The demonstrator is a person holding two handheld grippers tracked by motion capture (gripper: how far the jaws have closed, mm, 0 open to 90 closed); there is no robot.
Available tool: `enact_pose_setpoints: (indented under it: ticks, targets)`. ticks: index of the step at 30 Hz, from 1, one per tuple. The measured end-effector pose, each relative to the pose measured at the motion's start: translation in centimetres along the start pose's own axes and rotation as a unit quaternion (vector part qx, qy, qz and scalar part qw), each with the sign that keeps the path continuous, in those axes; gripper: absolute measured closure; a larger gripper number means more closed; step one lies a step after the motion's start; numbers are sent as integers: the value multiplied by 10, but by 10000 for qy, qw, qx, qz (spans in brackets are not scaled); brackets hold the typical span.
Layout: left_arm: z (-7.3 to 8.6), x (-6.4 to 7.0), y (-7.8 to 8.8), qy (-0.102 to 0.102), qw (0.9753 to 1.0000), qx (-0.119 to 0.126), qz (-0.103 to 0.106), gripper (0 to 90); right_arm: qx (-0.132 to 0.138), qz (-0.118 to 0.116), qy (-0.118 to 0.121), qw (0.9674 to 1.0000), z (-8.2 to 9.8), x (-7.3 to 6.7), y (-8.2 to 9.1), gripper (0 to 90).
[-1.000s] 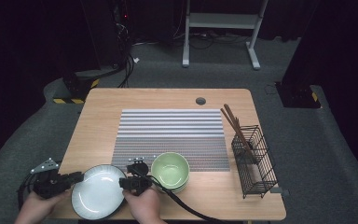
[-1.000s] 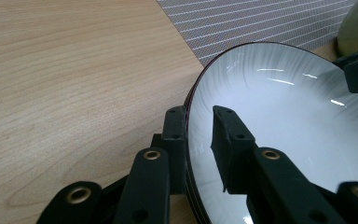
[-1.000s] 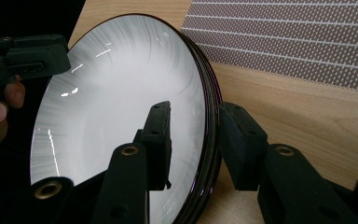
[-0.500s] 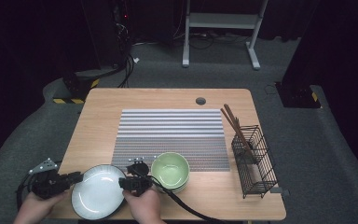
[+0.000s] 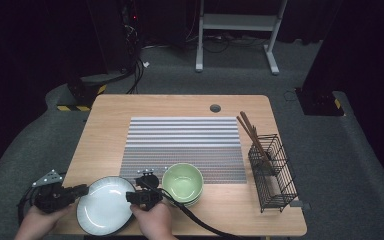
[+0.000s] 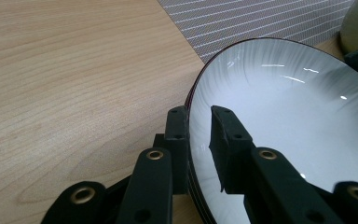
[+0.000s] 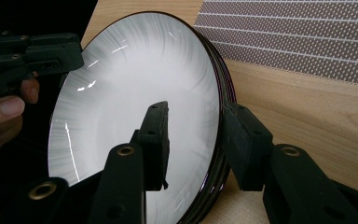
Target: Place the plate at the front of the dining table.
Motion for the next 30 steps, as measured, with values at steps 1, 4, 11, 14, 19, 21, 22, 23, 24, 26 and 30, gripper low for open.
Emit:
enact_pose_setpoints:
  ticks: [1,4,11,14,19,21,22,23,24,26,30]
  targets:
    - [0,0,0,0,10000,0,0,763,2,4,-5,10000,0,0,0,615]
    - [0,0,0,-16,10000,11,8,761,-11,59,25,10000,0,0,0,630]
    - [0,0,1,-26,10000,29,31,755,27,119,36,9999,-3,0,-2,659]
    - [0,0,1,-20,10000,26,41,755,47,142,37,9999,-4,0,-2,668]
    - [0,0,0,-30,10000,18,27,754,80,406,287,9987,-4,-1,-4,750]
    - [0,0,0,-39,10000,14,17,756,127,542,497,9972,-5,-2,-5,778]
    - [0,0,0,-40,10000,14,14,756,156,622,594,9962,-5,-2,-5,783]
    - [0,0,0,-40,10000,14,14,756,156,622,594,9962,-5,-2,-5,783]
    - [0,0,0,-42,10000,5,5,756,219,684,695,9950,-5,-3,-6,784]
    - [0,0,0,-52,10000,-6,-8,756,232,703,694,9948,-5,-4,-6,785]
    - [0,0,0,-54,10000,-15,2,756,296,750,720,9941,-6,-5,-8,786]
Point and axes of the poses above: each handheld gripper's, and its own axes: y roughly backward along the jaws, z roughly out of its underside, x roughly to its right, the point moved 5 cm from there along -y, roughly forward along the jaws, and after that the axes turned 6 degrees about z, right-handed, at the moved point
